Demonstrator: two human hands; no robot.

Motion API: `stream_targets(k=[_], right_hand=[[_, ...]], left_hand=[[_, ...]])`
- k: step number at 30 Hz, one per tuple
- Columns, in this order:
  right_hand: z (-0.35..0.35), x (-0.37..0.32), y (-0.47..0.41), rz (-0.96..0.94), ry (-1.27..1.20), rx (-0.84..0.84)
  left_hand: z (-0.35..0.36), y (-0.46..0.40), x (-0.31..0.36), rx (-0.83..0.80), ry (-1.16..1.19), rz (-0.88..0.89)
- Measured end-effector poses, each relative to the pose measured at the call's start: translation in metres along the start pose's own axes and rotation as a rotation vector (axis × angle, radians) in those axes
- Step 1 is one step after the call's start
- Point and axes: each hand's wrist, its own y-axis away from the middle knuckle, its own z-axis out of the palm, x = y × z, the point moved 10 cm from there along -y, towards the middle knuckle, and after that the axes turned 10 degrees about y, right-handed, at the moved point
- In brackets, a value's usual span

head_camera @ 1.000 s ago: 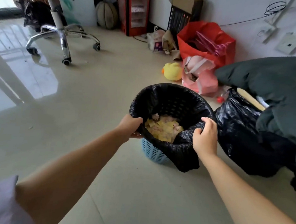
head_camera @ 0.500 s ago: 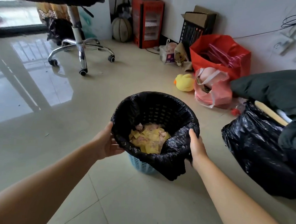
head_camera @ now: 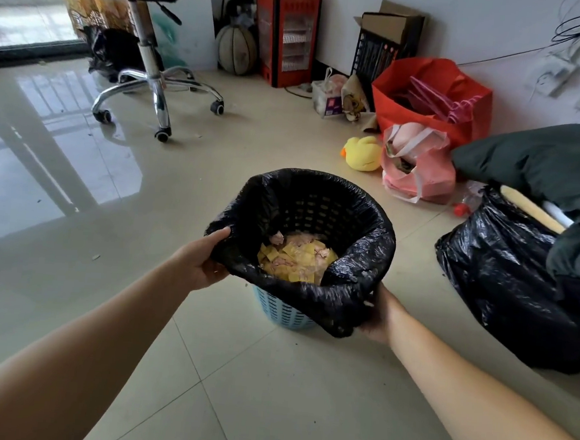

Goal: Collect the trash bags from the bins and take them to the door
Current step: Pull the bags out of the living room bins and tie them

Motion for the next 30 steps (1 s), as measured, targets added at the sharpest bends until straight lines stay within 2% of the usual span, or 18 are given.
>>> stream_targets(k=[4,8,12,15,17,19,22,24,26,28,30], right_hand=[[-0.024,-0.019,0.001,-0.043,-0.037,0.069],[-0.039,-0.036,0.021,-0.13,0.049,0.104],[-0.062,-0.072,0.035,-0.259,-0.114,0.237],[-0.052,-0.107,0.049,-0.353,-0.192,0.171],[-0.026,-0.134,0.065,-0.453,-0.223,0.009],[-0.004,-0.156,0.084,-0.586,-0.234,-0.104],[0.011,-0.168,0.091,-0.761,0.109,-0.027],[0.034,-0.165,0.09,-0.828,0.405,-0.018],[0.069,-0.147,0.088,-0.814,0.672,-0.102],[0.101,-0.126,0.083,-0.791,0.948,-0.135],[0.121,-0.109,0.084,-0.783,1.103,-0.167]], left_hand=[[-0.006,-0.002,0.019,0.071,0.03,0.136],[0.0,0.005,0.04,0.095,0.091,0.314],[0.026,0.032,0.075,0.048,-0.116,0.659],[0.047,0.041,0.077,-0.002,-0.27,0.739],[0.051,0.041,0.073,-0.016,-0.231,0.697],[0.051,0.036,0.067,-0.06,-0.007,0.545],[0.06,0.034,0.047,-0.163,0.209,0.266],[0.071,0.037,0.029,-0.216,0.168,0.153],[0.089,0.044,0.007,-0.265,0.062,0.082],[0.108,0.054,-0.009,-0.297,-0.046,0.061],[0.122,0.06,-0.013,-0.322,-0.138,0.089]])
